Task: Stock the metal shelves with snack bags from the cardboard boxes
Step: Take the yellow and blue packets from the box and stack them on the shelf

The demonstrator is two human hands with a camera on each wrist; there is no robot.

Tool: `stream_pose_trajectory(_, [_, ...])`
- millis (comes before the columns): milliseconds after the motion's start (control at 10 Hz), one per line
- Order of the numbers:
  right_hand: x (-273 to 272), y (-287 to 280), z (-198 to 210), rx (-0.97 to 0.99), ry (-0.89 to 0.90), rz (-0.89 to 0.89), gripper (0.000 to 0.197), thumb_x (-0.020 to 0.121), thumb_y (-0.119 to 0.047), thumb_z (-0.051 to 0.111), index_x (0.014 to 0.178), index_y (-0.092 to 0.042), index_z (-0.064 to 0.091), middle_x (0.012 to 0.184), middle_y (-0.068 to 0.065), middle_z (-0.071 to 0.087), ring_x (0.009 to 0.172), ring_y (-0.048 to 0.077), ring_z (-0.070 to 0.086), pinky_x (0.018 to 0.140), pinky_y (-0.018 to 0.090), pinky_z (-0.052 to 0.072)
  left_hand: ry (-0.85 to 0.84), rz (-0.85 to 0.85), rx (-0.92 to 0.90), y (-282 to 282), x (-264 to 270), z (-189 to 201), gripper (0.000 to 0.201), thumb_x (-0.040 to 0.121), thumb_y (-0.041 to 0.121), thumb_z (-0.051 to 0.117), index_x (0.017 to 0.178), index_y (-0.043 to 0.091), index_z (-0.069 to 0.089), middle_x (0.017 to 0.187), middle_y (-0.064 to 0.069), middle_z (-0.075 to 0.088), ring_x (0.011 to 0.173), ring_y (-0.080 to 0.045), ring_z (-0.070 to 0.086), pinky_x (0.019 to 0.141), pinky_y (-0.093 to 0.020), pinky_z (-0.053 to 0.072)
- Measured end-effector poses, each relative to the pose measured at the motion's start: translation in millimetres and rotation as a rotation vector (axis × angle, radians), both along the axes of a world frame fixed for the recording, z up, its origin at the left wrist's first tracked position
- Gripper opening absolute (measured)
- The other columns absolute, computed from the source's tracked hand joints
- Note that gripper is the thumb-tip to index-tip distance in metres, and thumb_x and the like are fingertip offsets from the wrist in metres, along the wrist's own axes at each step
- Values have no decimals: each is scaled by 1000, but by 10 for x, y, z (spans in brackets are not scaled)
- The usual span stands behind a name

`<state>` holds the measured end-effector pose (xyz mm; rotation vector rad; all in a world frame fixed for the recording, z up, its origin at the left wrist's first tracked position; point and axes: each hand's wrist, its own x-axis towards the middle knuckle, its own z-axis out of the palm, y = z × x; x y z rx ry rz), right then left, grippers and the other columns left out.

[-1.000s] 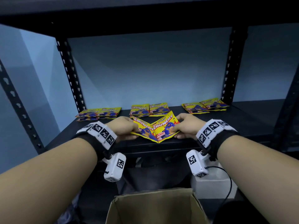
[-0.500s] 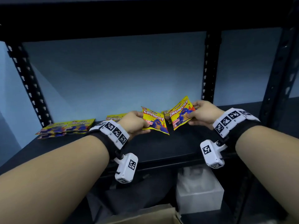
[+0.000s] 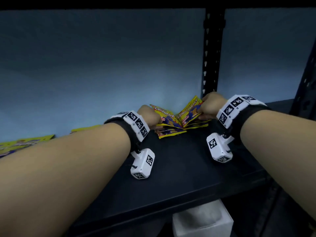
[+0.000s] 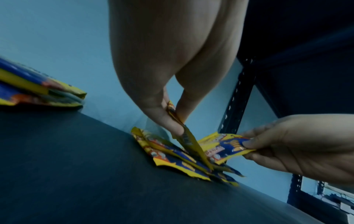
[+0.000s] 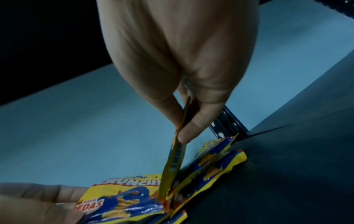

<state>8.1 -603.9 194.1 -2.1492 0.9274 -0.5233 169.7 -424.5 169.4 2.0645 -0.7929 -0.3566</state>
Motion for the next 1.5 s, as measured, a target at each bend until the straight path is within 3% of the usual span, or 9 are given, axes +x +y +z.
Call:
stream_pose_trajectory(200, [114,-95,-19,-14,37,19,39,82,-8,82,118,-2,69,92,6,69,74,15,67,55,19,54,3,-47,170,51,-17,108,33,77,11,89,69,9,57,67,-8,65,51,-13,64,45,-19,51])
stream_pose_trajectory(300, [113,-58,14,-159,161,-26,67,56,-29,100,110,-5,71,101,11,73,90,25,71,83,37,61,-107,-125,347,91,-71,144,39,69,28,95,65,11,61,55,-2,62,47,-12,57,50,-20,46])
stream_pose_trajectory(500, [96,-16,54,-265,289,-80,49,62,-31,97,62,-8,54,61,7,54,55,23,50,53,30,40,-285,-130,426,26,-71,139,43,71,46,91,70,10,68,52,-3,60,49,-19,53,64,-28,44])
stream_pose_trajectory(800, [138,-87,-27,-326,370,-94,40,81,-37,84,76,-6,60,74,9,59,69,25,57,56,29,41,-477,-70,534,-63,-151,141,57,76,59,82,64,13,51,69,-4,55,66,-21,50,62,-31,38])
stream_pose_trajectory(1000, [99,-157,-41,-348,430,-31,13,102,-21,60,99,-9,64,101,14,60,77,23,50,66,23,43,-485,-137,576,14,-170,161,63,83,63,74,111,7,70,112,-9,72,96,-23,65,83,-34,49])
stream_pose_trajectory(1100, [54,-116,19,-323,417,0,25,104,-12,54,115,7,65,111,21,64,69,20,53,50,20,42,-513,-151,565,154,-228,215,52,88,60,69,101,11,54,105,-8,60,92,-23,53,81,-32,41])
stream_pose_trajectory(1200, [-131,311,109,-391,356,7,34,101,-17,57,121,9,66,122,21,67,114,36,64,92,36,55,-517,-147,538,400,-304,310,46,87,56,72,97,17,51,99,-4,47,89,-22,44,79,-30,34])
stream_pose_trajectory(1300, [-284,729,97,-369,272,72,30,98,-22,63,117,-2,73,119,16,71,111,33,66,96,38,55,-519,-133,447,773,-422,385,35,86,49,77,97,17,67,94,-1,59,89,-21,55,77,-27,40])
stream_pose_trajectory(1500, [-524,1701,-21,-379,114,229,6,90,-25,73,93,-20,73,89,-2,70,90,19,66,74,25,48,-548,-107,359,1711,-654,400,26,84,44,79,90,20,71,80,7,66,77,-13,60,66,-27,44])
